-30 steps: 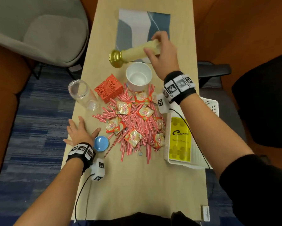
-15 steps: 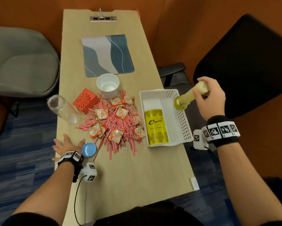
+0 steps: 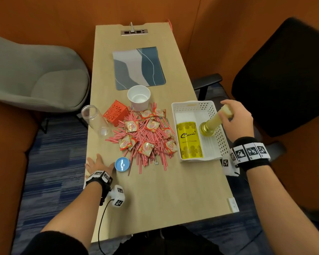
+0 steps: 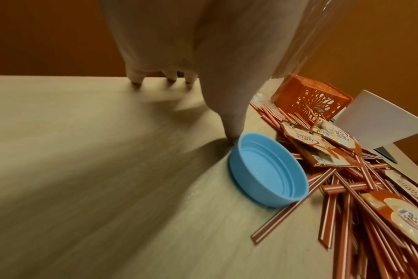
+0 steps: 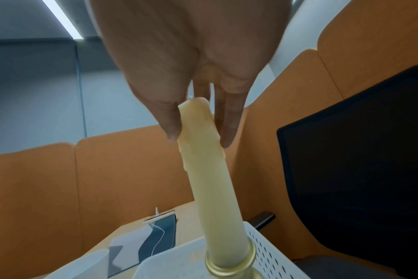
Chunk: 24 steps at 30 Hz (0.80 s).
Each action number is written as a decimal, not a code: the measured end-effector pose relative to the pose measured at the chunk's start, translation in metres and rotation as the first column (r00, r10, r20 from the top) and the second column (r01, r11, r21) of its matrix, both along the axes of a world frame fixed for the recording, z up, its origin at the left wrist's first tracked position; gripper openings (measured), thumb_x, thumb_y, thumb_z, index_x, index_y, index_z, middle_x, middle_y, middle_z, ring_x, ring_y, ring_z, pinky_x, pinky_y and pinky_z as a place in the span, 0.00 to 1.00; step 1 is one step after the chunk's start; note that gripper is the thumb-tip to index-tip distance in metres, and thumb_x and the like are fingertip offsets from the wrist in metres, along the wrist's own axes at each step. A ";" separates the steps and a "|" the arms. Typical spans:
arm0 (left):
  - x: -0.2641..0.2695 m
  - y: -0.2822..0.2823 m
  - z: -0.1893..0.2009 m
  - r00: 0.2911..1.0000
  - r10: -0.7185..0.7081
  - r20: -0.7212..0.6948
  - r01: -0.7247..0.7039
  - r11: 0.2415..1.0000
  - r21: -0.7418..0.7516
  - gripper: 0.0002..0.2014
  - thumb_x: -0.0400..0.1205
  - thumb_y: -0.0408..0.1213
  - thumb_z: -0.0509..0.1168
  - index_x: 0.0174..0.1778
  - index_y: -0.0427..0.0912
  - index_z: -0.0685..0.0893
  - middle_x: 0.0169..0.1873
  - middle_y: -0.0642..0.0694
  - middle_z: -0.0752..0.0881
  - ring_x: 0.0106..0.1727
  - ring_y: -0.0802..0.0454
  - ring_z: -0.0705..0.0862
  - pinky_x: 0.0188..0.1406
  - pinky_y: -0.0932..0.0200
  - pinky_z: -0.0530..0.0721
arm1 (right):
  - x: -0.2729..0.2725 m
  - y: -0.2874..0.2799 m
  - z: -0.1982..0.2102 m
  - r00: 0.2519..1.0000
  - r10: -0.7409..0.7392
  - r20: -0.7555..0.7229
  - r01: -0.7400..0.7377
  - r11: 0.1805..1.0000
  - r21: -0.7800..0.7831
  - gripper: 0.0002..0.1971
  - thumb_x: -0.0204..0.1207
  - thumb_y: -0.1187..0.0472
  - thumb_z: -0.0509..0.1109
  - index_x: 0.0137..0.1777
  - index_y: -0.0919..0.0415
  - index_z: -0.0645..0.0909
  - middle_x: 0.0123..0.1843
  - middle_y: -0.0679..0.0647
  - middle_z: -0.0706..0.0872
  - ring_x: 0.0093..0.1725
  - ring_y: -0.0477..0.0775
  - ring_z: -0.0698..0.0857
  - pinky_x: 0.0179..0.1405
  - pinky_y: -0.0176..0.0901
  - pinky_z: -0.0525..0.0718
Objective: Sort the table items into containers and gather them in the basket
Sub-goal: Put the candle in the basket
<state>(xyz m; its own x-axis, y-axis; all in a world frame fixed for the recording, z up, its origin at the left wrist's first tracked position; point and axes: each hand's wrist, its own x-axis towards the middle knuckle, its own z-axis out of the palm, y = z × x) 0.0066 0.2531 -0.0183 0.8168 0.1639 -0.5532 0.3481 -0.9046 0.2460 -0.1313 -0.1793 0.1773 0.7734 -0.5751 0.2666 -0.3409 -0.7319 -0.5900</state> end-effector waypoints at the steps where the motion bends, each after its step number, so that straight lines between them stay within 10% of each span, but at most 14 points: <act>1: -0.002 0.000 0.001 1.000 -0.004 0.008 0.004 1.000 -0.011 0.46 0.81 0.56 0.71 0.90 0.49 0.52 0.88 0.37 0.43 0.88 0.33 0.43 0.85 0.32 0.53 | 0.002 0.003 -0.003 1.000 0.007 -0.021 -0.007 1.000 0.003 0.17 0.78 0.60 0.70 0.66 0.48 0.80 0.65 0.46 0.83 0.60 0.51 0.83 0.63 0.54 0.82; 9: -0.001 0.002 0.013 0.999 -0.042 -0.002 0.042 0.999 0.000 0.41 0.83 0.56 0.67 0.89 0.47 0.57 0.88 0.34 0.48 0.87 0.30 0.49 0.85 0.37 0.54 | 0.025 0.020 -0.031 0.885 -0.082 -0.459 0.096 0.995 0.006 0.22 0.79 0.68 0.63 0.70 0.50 0.76 0.70 0.58 0.74 0.62 0.68 0.81 0.59 0.57 0.79; 17: 0.024 0.006 0.029 0.994 -0.027 -0.109 0.027 1.000 -0.008 0.28 0.80 0.59 0.66 0.70 0.44 0.76 0.71 0.35 0.67 0.69 0.29 0.74 0.70 0.35 0.77 | 0.057 0.010 -0.022 0.831 -0.071 -0.552 0.079 0.997 -0.009 0.29 0.79 0.57 0.70 0.79 0.52 0.68 0.73 0.65 0.71 0.69 0.72 0.75 0.65 0.63 0.77; 24: 0.053 0.019 0.038 0.986 -0.057 -0.157 0.047 0.997 -0.064 0.32 0.83 0.58 0.66 0.80 0.42 0.76 0.80 0.36 0.73 0.79 0.37 0.73 0.80 0.45 0.71 | 0.128 0.064 0.026 0.921 0.110 -0.375 -0.109 0.994 0.022 0.20 0.79 0.55 0.71 0.71 0.52 0.78 0.68 0.60 0.78 0.67 0.64 0.78 0.67 0.57 0.77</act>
<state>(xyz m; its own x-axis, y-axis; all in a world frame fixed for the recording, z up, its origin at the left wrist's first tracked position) 0.0595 0.2720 0.0192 0.7245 0.0860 -0.6839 0.3398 -0.9078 0.2459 -0.0037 -0.1149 0.2029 0.8747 -0.4815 -0.0555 -0.4551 -0.7766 -0.4356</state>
